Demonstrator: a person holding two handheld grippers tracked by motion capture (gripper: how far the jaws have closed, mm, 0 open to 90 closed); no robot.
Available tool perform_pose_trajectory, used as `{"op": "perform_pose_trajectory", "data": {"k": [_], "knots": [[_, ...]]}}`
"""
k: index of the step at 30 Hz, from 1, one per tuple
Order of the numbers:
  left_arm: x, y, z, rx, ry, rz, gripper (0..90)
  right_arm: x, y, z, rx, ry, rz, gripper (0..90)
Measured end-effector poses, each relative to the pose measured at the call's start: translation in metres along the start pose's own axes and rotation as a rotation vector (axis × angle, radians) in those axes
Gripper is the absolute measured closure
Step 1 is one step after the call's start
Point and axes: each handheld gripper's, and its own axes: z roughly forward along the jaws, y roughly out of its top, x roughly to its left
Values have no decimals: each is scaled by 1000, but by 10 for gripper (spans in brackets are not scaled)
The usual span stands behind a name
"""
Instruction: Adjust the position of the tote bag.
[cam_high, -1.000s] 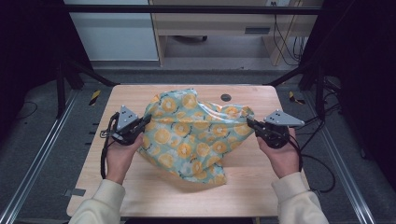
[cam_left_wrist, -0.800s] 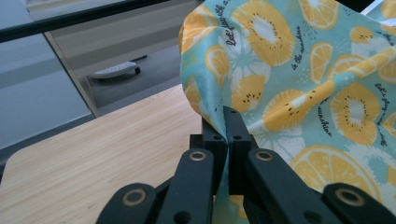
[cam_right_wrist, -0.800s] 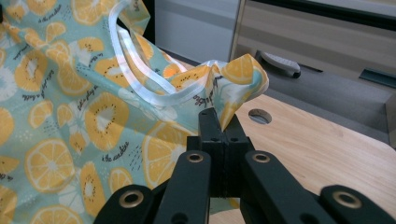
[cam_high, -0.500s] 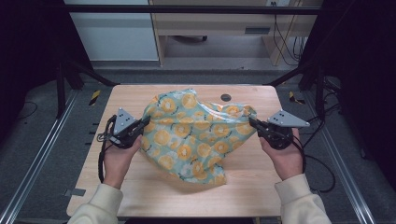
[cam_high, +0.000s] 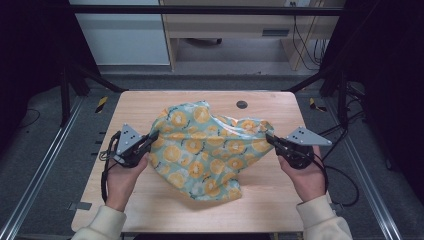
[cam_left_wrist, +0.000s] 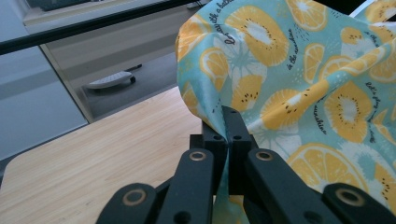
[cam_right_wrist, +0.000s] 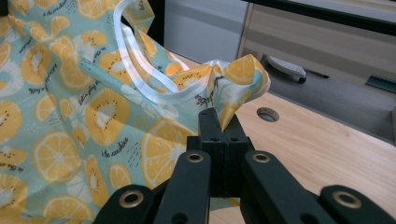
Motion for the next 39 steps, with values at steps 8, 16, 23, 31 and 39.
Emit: {"op": "perform_pose_trajectory", "data": {"k": [8, 16, 23, 31, 39], "knots": [[-1, -2, -1, -12, -16, -3, 900, -3, -6, 5, 11, 9, 8, 900], [-7, -7, -6, -34, -10, 5, 900, 0, -11, 0, -6, 10, 14, 900], [-7, -13, -7, -37, -16, 5, 900, 5, -16, -7, -13, 23, 20, 900], [-6, -21, -8, -31, -16, -7, 900, 7, -20, -3, -2, 26, 11, 900], [-12, -30, -19, -46, -15, -8, 900, 18, -27, -10, -8, 24, 11, 900]]}}
